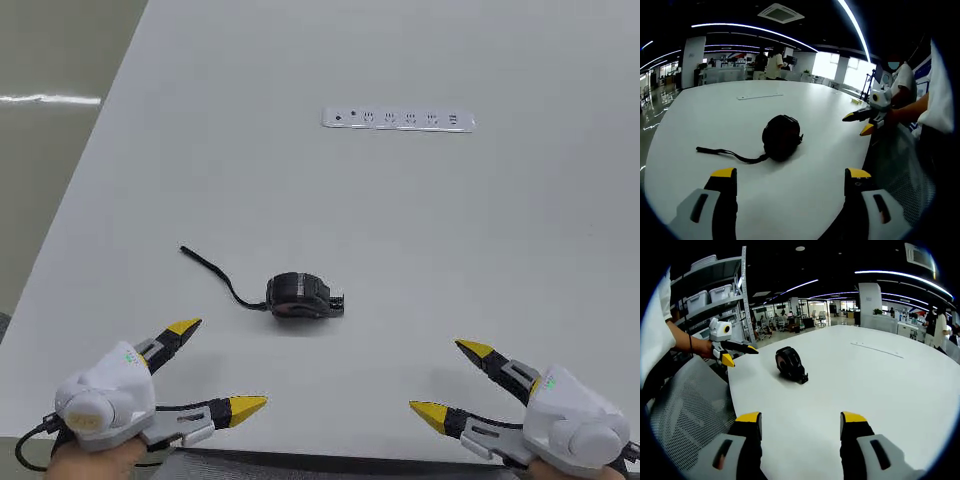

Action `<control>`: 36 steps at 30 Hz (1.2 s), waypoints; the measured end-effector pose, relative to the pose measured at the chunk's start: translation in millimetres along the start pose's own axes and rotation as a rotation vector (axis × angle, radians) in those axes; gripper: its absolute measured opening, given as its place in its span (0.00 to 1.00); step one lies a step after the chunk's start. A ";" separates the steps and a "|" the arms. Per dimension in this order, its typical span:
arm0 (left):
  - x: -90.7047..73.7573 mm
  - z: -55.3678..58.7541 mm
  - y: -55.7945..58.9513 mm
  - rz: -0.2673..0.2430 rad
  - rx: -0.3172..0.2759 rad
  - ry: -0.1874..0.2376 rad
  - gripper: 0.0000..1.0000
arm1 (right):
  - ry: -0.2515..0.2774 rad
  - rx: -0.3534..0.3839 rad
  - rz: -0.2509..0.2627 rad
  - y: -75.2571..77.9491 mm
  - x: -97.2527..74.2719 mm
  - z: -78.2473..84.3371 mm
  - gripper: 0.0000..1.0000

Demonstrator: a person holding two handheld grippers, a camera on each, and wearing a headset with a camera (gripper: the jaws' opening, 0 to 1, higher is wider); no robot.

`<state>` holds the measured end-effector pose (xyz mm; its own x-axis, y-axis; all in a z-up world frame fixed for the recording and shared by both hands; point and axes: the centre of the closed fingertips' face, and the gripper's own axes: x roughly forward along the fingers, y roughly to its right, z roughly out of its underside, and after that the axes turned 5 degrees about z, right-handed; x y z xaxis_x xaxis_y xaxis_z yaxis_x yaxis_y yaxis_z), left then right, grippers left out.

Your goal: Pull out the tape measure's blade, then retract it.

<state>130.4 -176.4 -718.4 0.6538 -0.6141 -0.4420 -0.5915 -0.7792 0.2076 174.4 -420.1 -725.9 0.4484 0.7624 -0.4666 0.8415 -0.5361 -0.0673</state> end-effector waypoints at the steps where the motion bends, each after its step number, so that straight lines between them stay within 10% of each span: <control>1: 0.5 -0.8 -0.4 0.005 0.002 -0.001 0.87 | 0.005 0.004 -0.008 -0.1 0.3 -1.3 0.64; 36: 42.1 -14.6 -15.4 0.191 0.154 -0.116 0.81 | 0.010 -0.047 -0.159 13.1 46.6 -18.7 0.59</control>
<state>173.9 -192.0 -727.5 0.4698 -0.7229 -0.5067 -0.7696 -0.6166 0.1661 211.9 -384.8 -732.0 0.3108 0.8401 -0.4446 0.9154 -0.3905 -0.0979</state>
